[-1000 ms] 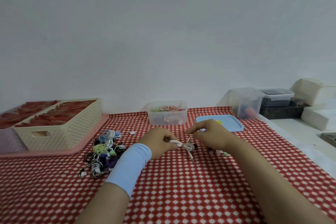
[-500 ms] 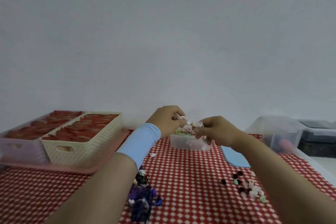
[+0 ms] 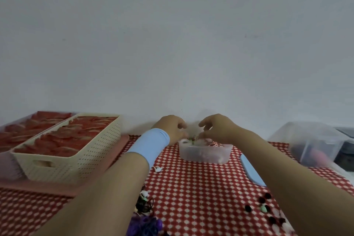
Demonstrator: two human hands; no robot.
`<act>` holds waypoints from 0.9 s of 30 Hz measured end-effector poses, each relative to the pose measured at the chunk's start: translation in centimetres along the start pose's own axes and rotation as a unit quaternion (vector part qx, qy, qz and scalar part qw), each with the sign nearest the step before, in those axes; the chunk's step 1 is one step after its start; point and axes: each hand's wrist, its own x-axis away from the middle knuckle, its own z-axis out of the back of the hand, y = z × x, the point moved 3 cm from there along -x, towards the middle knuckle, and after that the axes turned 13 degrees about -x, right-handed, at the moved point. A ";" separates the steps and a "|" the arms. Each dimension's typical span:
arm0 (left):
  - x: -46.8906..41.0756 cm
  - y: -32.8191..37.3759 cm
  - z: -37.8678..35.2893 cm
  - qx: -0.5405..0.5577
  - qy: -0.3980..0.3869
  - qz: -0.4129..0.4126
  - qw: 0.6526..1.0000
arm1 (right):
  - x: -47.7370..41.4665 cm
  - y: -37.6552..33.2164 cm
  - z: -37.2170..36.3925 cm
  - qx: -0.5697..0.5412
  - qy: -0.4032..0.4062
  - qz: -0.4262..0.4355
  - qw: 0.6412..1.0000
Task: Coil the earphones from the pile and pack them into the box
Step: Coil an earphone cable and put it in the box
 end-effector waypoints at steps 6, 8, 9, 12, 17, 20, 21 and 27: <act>0.7 -1.1 -1.7 -0.016 -0.018 -0.047 0.999 | 0.3 0.6 -2.5 0.052 -0.061 -0.007 0.997; 1.5 -1.5 -1.1 -0.012 -0.002 -0.041 0.999 | 0.7 0.0 -2.5 0.063 -0.052 -0.008 0.997; 1.9 -2.0 -0.6 -0.010 0.005 -0.035 0.999 | 0.8 -0.6 -2.4 0.063 -0.028 0.004 0.998; 3.0 -3.2 0.6 -0.005 -0.002 -0.016 1.000 | 1.6 -3.2 -1.5 0.040 0.043 0.066 0.996; 6.6 -5.7 1.6 -0.087 -0.093 0.021 0.992 | 3.4 -9.0 -4.6 0.016 -0.043 0.123 0.991; 9.3 -7.6 1.6 -0.124 -0.153 0.039 0.980 | 3.5 -10.6 -8.4 0.039 -0.115 0.110 0.986; 10.1 -8.3 1.6 -0.126 -0.168 0.045 0.977 | 3.5 -10.9 -9.5 0.044 -0.134 0.107 0.984; 13.3 -11.9 2.3 -0.083 -0.183 0.058 0.978 | 3.7 -11.4 -14.6 0.073 -0.207 0.095 0.971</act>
